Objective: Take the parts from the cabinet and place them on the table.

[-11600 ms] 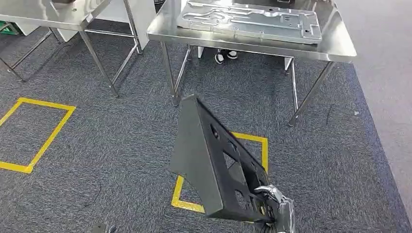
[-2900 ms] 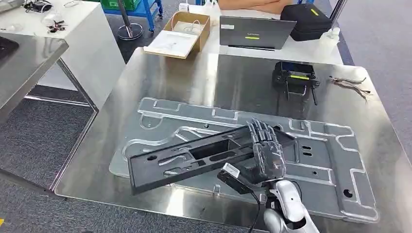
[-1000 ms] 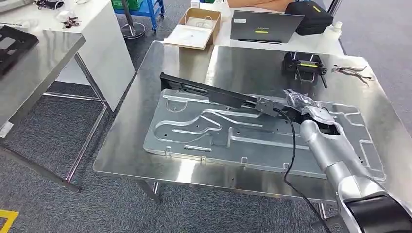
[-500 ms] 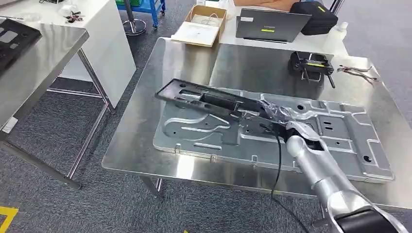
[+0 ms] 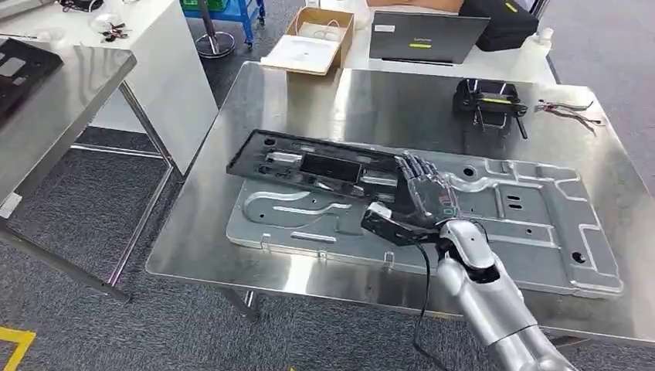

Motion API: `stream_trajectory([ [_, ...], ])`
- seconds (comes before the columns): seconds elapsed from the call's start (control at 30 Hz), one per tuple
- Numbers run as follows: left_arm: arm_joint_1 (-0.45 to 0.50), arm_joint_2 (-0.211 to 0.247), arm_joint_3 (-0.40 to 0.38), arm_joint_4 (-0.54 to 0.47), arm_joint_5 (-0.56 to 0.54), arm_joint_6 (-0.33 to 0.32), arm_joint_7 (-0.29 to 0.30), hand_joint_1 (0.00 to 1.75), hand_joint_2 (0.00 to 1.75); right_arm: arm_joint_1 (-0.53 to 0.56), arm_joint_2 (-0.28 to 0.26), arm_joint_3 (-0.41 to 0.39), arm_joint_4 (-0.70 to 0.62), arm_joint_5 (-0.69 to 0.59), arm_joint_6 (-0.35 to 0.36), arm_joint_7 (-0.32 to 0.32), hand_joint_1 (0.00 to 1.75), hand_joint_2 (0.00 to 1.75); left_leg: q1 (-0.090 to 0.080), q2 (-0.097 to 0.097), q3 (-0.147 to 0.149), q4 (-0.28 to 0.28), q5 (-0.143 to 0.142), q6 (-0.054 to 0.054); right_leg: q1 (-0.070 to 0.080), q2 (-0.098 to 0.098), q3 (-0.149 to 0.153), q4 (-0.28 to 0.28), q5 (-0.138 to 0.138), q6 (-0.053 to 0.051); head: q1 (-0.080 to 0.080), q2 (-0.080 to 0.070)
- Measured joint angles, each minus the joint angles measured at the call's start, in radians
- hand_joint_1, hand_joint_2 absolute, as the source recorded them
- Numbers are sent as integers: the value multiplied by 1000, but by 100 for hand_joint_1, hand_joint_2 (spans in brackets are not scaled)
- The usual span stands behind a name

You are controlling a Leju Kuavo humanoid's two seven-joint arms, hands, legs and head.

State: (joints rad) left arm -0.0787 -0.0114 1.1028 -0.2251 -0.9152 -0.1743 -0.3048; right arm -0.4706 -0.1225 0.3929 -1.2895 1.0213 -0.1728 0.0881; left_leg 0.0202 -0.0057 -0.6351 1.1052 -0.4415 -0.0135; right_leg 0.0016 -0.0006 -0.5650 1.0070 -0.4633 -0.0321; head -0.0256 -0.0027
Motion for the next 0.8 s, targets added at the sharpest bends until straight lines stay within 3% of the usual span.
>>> stream_trajectory([
  [0.03, 0, 0, 0, 0, -4, 0, -1, 0, 0, 6, 2, -1, -13, 8, -4, -2, 0, 0, -1, 0, 29, -64, 18, 5, 0, 0, 2, 4, -5, 2, 0, 0],
  [0.07, -3, 0, 0, 0, -7, 0, -2, 0, 0, 16, 3, -3, -26, 13, -10, -3, 0, 0, -7, 0, 38, -73, -3, 10, 4, 0, -3, 6, -8, 8, 0, 0],
  [0.17, 1, -1, 0, 0, -10, 0, -4, 0, 0, 43, 3, -10, -50, 25, -28, -12, 0, 0, -16, -1, 35, -77, 2, 16, -2, 0, -8, 8, -8, 24, 0, 0],
  [0.2, 1, -2, 0, 0, -10, 0, -5, 0, 0, 53, 4, -11, -61, 32, -40, -18, 0, 0, -9, -2, 38, -89, 6, 25, 3, 0, -7, 9, -10, 30, 0, 0],
  [0.27, -3, -5, 0, 0, -10, 0, -16, 0, 0, 97, 8, -29, -112, 58, -96, -40, 0, 0, -3, -2, 47, -101, 13, 32, -4, 2, -17, 42, -38, 41, 0, 0],
  [0.3, -3, -5, 1, 0, -10, 0, -19, 0, 0, 114, 11, -37, -130, 67, -120, -47, 0, 0, -3, -2, 48, -102, 12, 41, -8, 2, -56, 118, -82, 47, 0, 0],
  [0.33, -3, -5, 2, 0, -10, 0, -21, 0, 0, 122, 14, -37, -136, 73, -126, -50, 0, 0, -3, -2, 47, -102, 11, 41, -12, 2, -100, 201, -121, 51, 0, 0],
  [0.4, -3, -7, 2, 0, -10, 0, -22, 0, 0, 144, 15, -39, -146, 74, -129, -51, 0, 0, -3, -1, 47, -101, 10, 40, -17, 1, -169, 321, -155, 58, 0, 0],
  [0.43, -2, -8, 2, 0, -10, 0, -22, 0, 0, 154, 15, -43, -152, 74, -129, -52, 0, 0, -2, -1, 48, -100, 8, 39, -19, 1, -173, 317, -135, 61, 0, 0],
  [0.47, -2, -10, 2, 0, -10, 0, -22, 0, 0, 160, 16, -45, -159, 75, -129, -52, 0, 0, -1, -1, 50, -99, 6, 37, -23, 1, -151, 263, -92, 62, 0, 0],
  [0.5, -2, -10, 2, 0, -10, 0, -22, 0, 0, 160, 16, -46, -163, 75, -130, -53, 0, 0, 0, -2, 51, -98, 5, 35, -25, 1, -123, 204, -56, 62, 0, 0],
  [0.53, -3, -11, 2, 0, -10, 0, -22, 0, 0, 160, 18, -48, -171, 75, -130, -53, 0, 0, 1, -2, 55, -93, 3, 30, -26, 0, -61, 82, 3, 60, 0, 0],
  [0.57, -4, -12, 2, 0, -10, 0, -23, 0, 0, 160, 19, -51, -177, 77, -138, -55, 0, 0, 1, -2, 54, -91, 2, 27, -26, 1, -32, 17, 10, 57, 0, 0],
  [0.6, -5, -12, 2, 0, -10, 0, -24, 0, 0, 165, 21, -52, -183, 88, -155, -59, 0, 0, -5, -3, 52, -86, 0, 21, -17, 2, -31, 16, 14, 53, 0, 0],
  [0.7, 0, -15, 3, 0, -13, -4, -29, 0, 0, 222, 40, -61, -232, 121, -259, -90, 0, 0, -1, -4, 55, -95, 7, 2, -10, 3, -33, 18, 16, 36, 0, 0],
  [0.73, 1, -15, 6, 0, -13, -2, -31, 0, 0, 245, 51, -61, -253, 122, -290, -100, 0, 0, -1, -6, 54, -92, 2, -5, -19, 1, -33, 4, 25, 23, 0, 0],
  [0.77, 2, -16, 10, 0, -12, 0, -31, 0, 0, 272, 70, -61, -286, 111, -327, -116, 0, 0, 2, -1, 45, -72, -27, -8, -18, 0, -32, -1, 30, 15, 0, 0],
  [0.8, 2, -17, 13, 0, -11, 0, -31, 0, 0, 301, 83, -61, -308, 98, -352, -127, 0, 0, 2, 0, 27, -17, -76, -9, -17, -2, -36, -1, 33, 6, 0, 0],
])
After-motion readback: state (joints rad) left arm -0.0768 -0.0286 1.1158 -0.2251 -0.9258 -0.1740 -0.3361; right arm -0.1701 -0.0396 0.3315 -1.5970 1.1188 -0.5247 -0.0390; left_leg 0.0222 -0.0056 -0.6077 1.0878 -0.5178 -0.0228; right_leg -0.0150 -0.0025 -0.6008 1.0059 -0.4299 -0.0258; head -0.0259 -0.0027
